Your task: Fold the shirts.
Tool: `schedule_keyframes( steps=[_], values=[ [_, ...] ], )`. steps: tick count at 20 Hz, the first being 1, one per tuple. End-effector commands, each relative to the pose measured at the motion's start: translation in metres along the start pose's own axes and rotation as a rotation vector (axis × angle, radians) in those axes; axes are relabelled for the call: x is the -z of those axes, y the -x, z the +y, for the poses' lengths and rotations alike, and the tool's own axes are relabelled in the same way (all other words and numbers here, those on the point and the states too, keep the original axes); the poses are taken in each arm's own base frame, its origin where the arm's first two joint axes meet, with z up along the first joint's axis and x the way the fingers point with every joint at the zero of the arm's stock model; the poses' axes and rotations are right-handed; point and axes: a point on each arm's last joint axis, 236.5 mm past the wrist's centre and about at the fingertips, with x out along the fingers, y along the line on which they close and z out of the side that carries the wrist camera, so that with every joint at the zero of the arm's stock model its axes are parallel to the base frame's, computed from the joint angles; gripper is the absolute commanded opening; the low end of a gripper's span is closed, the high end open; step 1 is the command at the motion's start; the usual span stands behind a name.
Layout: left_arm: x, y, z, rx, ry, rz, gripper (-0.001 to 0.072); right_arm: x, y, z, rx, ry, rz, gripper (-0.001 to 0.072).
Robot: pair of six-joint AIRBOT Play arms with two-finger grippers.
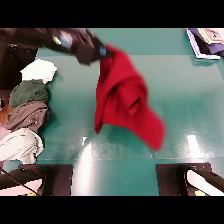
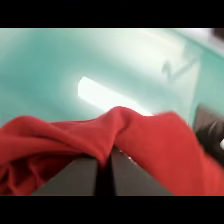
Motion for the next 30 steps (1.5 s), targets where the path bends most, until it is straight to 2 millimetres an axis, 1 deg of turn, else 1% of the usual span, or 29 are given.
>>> schedule_keyframes(
  steps=[1, 2, 3, 4, 5, 6, 7, 8, 10, 13, 15, 17, 19, 23, 24, 26, 30],
  values=[
    [0.080, -0.041, 0.062, -0.120, 0.161, 0.183, 0.0375, 0.003, 0.003, 0.002, -0.001, 0.004, 0.011, 0.0018],
    [0.088, -0.040, 0.077, -0.162, 0.214, 0.202, 0.0712, 0.005, 0.002, 0.002, -0.001, 0.003, 0.019, 0.0018],
    [0.091, -0.032, 0.090, -0.197, 0.268, 0.203, 0.0707, 0.008, 0.002, 0.000, 0.004, 0.003, 0.033, 0.0018],
    [0.093, -0.019, 0.099, -0.215, 0.287, 0.202, 0.0707, 0.010, 0.000, -0.002, 0.007, 0.002, 0.045, 0.0018],
    [0.099, -0.003, 0.109, -0.230, 0.314, 0.218, 0.0707, 0.013, -0.002, -0.003, 0.006, -0.001, 0.056, 0.0018],
    [0.110, 0.012, 0.116, -0.239, 0.348, 0.250, 0.0706, 0.016, -0.004, -0.004, 0.007, -0.004, 0.069, 0.0018],
    [0.128, 0.028, 0.123, -0.243, 0.397, 0.296, 0.0706, 0.018, -0.007, -0.006, 0.007, -0.008, 0.084, 0.0018],
    [0.148, 0.039, 0.129, -0.249, 0.449, 0.330, 0.0706, 0.022, -0.010, -0.008, 0.007, -0.012, 0.102, 0.0018],
    [0.191, 0.055, 0.142, -0.282, 0.555, 0.349, 0.0706, 0.033, -0.017, -0.012, 0.005, -0.023, 0.154, 0.0018],
    [0.260, 0.078, 0.169, -0.379, 0.722, 0.310, 0.0706, 0.050, -0.027, -0.019, 0.004, -0.038, 0.236, 0.0018],
    [0.300, 0.088, 0.182, -0.413, 0.842, 0.305, 0.0706, 0.055, -0.031, -0.020, -0.003, -0.046, 0.258, 0.0018],
    [0.327, 0.090, 0.191, -0.450, 0.909, 0.290, 0.0707, 0.056, -0.032, -0.022, -0.001, -0.048, 0.262, 0.0018],
    [0.341, 0.085, 0.199, -0.486, 0.924, 0.271, 0.0706, 0.055, -0.032, -0.022, -0.001, -0.048, 0.261, 0.0018],
    [0.356, 0.074, 0.207, -0.494, 0.964, 0.266, 0.0706, 0.056, -0.032, -0.021, -0.003, -0.048, 0.262, 0.0018],
    [0.357, 0.070, 0.207, -0.479, 0.982, 0.264, 0.0706, 0.056, -0.032, -0.021, -0.002, -0.048, 0.262, 0.0018],
    [0.351, 0.060, 0.206, -0.436, 0.990, 0.236, 0.0706, 0.056, -0.032, -0.021, -0.002, -0.048, 0.262, 0.0018],
    [0.348, 0.033, 0.203, -0.440, 0.943, 0.261, 0.0706, 0.057, -0.032, -0.021, -0.002, -0.048, 0.268, 0.0018]
  ],
)
